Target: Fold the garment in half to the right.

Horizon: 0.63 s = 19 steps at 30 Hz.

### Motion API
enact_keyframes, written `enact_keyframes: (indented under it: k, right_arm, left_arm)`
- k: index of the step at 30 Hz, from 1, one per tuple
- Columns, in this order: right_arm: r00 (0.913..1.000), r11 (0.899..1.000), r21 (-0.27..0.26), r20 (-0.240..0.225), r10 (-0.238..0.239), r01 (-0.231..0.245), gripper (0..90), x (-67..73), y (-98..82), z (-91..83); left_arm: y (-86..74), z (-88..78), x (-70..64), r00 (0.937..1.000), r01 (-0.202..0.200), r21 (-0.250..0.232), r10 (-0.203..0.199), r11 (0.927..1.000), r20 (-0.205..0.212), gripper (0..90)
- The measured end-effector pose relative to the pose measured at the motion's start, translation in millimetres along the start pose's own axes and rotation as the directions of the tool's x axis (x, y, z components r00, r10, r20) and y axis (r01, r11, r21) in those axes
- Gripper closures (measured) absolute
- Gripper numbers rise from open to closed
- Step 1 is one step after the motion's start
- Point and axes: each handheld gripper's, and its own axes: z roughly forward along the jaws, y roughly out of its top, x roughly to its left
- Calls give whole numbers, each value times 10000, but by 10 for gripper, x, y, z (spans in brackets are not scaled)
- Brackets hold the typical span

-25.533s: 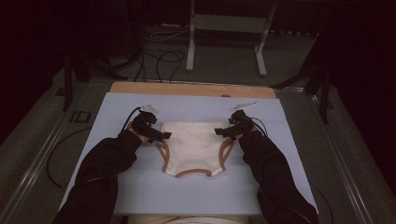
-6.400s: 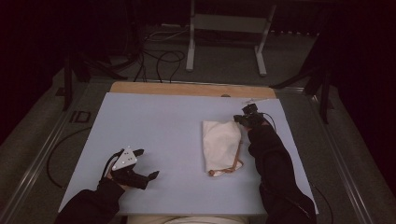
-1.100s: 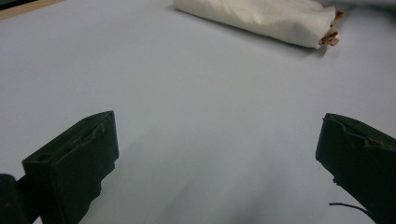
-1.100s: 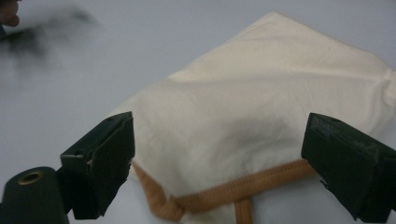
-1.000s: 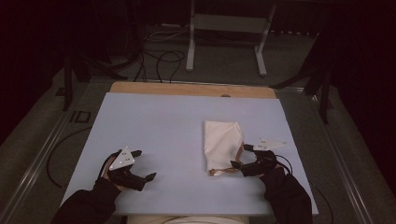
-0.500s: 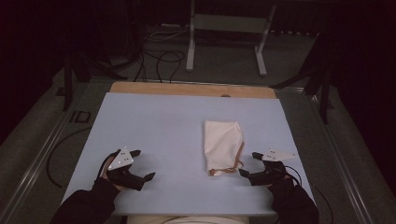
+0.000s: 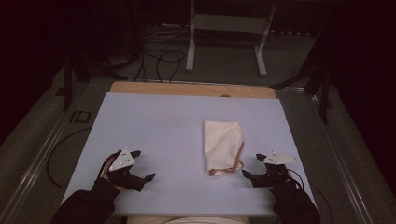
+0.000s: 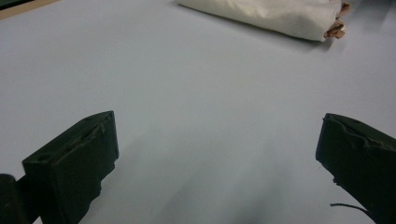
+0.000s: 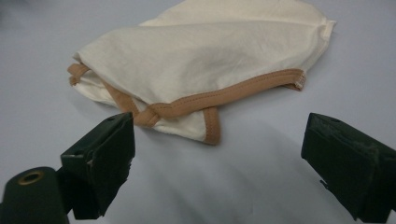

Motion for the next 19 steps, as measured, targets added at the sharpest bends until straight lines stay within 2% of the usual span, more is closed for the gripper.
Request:
enact_keyframes:
  k: [19]
  right_arm:
    - [10000,9999,111,-14,-88,88,98,26,10,20]
  left_arm:
    - [8,-7,-16,9999,-111,7,111,9999,-49,3]
